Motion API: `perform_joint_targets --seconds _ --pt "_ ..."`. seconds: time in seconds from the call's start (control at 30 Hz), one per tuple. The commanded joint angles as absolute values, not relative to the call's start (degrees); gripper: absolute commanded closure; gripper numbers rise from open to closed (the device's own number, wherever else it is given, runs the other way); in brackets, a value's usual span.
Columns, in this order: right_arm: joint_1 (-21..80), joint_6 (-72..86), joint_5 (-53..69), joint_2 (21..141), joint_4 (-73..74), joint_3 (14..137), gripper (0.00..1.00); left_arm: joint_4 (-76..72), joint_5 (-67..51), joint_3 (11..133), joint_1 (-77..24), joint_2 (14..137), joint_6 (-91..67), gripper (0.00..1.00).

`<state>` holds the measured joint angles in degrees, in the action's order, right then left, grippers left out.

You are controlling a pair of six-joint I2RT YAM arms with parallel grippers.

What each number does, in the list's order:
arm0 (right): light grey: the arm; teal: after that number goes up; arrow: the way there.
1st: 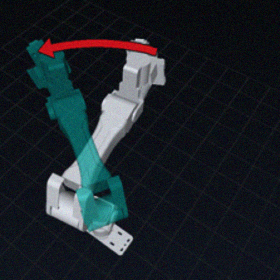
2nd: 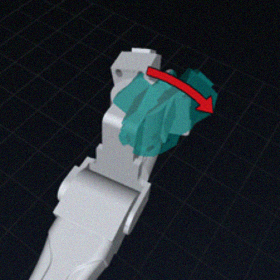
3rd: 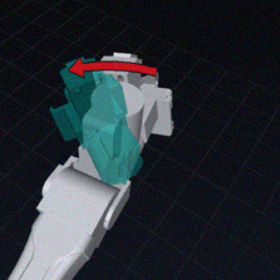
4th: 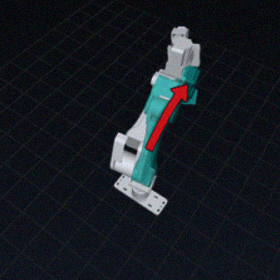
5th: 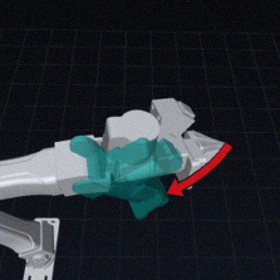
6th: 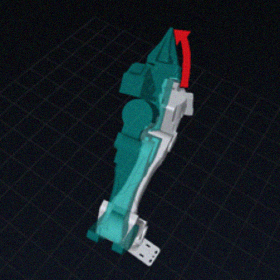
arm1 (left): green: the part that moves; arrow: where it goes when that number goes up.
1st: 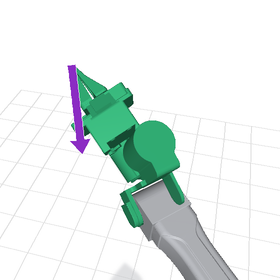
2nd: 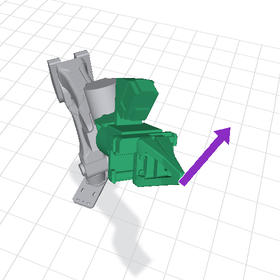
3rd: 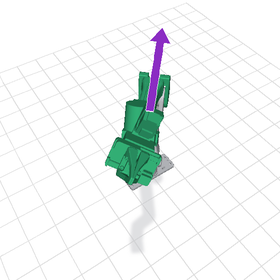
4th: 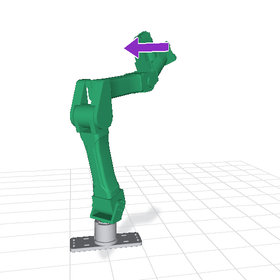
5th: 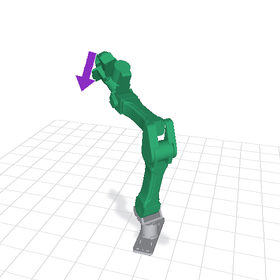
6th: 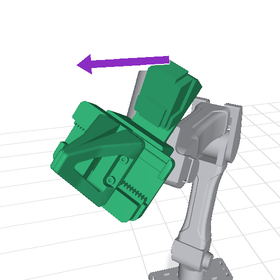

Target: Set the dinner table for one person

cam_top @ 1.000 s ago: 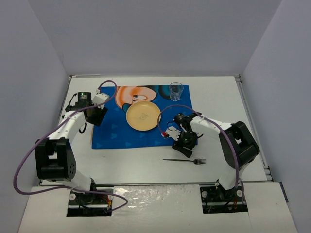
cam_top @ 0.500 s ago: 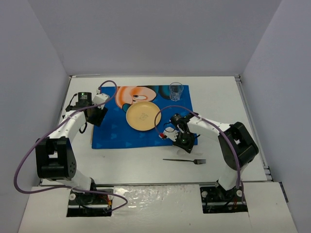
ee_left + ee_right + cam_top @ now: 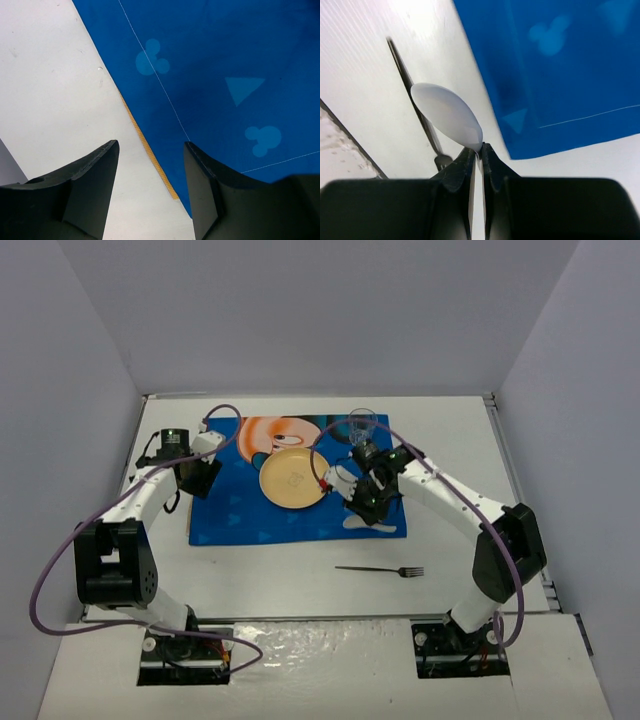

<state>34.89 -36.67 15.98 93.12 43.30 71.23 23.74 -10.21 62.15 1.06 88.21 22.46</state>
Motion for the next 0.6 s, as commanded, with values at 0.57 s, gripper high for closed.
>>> perform_joint_targets --seconds 0.57 --pt "21.4 14.3 49.4 106.8 11.3 85.9 1.0 24.1 -7.5 66.1 0.6 86.3 22.8 0.49"
